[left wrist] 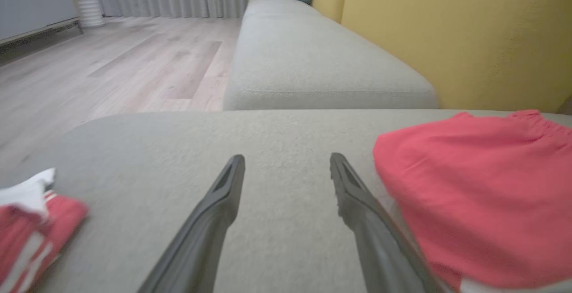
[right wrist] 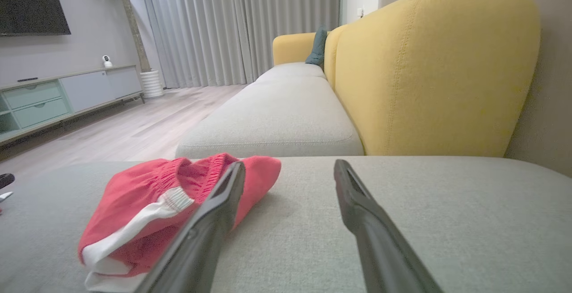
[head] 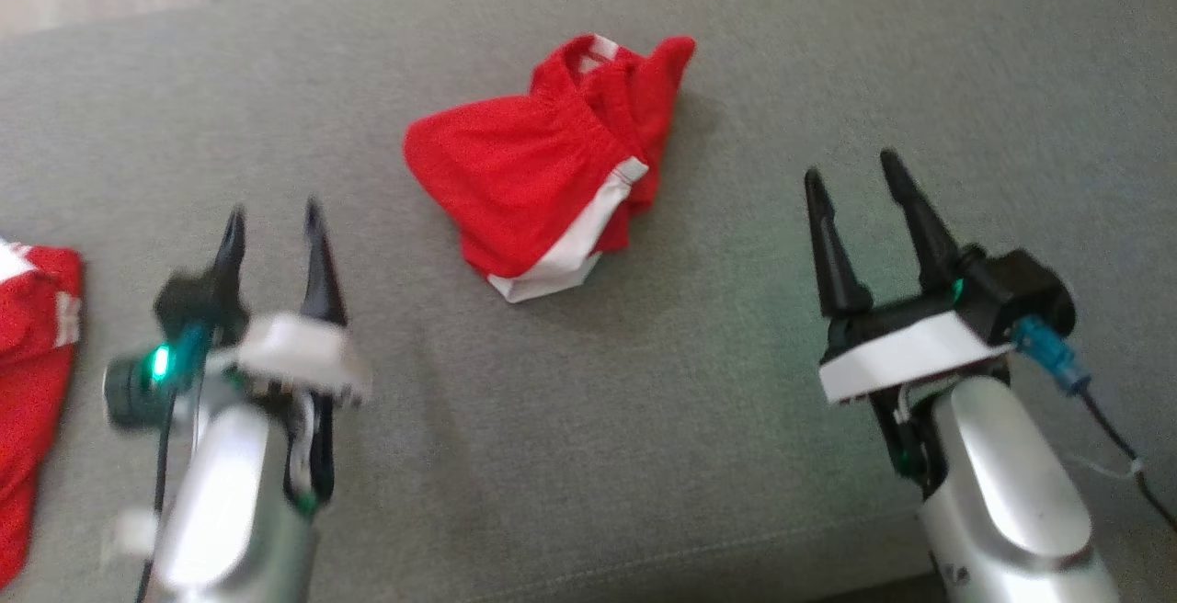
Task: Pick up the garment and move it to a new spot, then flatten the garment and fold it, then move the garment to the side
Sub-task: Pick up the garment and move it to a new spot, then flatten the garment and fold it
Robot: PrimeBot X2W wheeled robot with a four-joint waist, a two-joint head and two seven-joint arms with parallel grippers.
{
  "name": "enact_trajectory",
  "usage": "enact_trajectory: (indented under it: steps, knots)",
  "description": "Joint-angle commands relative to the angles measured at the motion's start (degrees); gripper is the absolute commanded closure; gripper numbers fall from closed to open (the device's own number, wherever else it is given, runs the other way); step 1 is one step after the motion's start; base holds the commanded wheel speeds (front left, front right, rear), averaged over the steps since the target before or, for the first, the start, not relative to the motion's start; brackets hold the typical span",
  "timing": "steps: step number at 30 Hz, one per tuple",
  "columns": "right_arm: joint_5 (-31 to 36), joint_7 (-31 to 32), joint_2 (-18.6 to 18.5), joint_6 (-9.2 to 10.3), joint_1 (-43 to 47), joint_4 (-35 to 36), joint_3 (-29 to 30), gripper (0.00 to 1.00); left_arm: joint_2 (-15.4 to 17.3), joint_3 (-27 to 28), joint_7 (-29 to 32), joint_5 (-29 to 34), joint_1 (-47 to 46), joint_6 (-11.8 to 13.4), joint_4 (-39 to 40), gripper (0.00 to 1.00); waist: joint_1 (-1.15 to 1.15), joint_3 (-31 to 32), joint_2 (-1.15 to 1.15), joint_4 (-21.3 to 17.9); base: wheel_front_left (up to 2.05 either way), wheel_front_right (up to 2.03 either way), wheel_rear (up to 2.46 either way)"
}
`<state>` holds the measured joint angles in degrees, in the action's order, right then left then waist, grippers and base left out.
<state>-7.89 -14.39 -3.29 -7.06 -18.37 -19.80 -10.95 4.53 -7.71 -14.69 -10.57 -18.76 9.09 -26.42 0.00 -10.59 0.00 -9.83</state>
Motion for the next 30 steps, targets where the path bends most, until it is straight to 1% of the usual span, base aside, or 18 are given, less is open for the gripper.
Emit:
enact_trajectory:
  steps: [1,6,10,13,19,24,30]
  knots:
    - [0.3,-0.6,0.4,-0.43,-0.3,1.4,-1.4,0.00,0.3,2.6,-0.3,0.1,0.6,0.3,2.7,0.00,0.00,2.0,0.00,1.8,0.00,0.00,0.00]
    - [0.3,-0.6,0.4,-0.43,1.6,0.0,-2.2,0.00,-1.0,5.8,-0.3,1.3,8.9,0.3,8.2,0.00,0.00,4.8,0.00,3.8,0.00,0.00,0.00]
    - [0.3,-0.6,0.4,-0.43,2.8,-1.0,-2.5,0.00,-1.4,6.6,-0.3,2.1,14.0,0.0,11.4,0.00,0.00,6.2,0.00,5.0,0.00,0.00,0.00]
    - [0.5,-0.6,0.4,-0.43,3.3,-1.7,-2.3,0.00,-1.6,6.3,-0.3,2.2,16.1,-0.3,12.6,0.00,0.00,6.4,0.00,6.1,0.00,0.00,0.00]
    - [1.1,-0.6,0.4,-0.43,2.1,-4.3,-2.8,0.00,-1.6,3.0,-0.3,1.2,15.6,-0.6,12.7,0.00,0.00,4.9,0.00,8.6,0.00,0.00,0.00]
    - [0.8,-0.6,0.4,-0.43,-2.4,-9.1,-2.8,0.00,-1.6,0.4,-0.3,0.5,14.2,-0.2,12.3,0.00,0.00,2.6,0.00,11.3,0.00,0.00,0.00]
    - [1.1,-0.6,0.0,-0.43,-8.3,-15.0,-3.9,0.00,-1.6,-1.4,-0.3,-0.1,12.8,0.2,12.3,0.00,0.00,0.2,0.00,14.4,0.00,0.00,0.00]
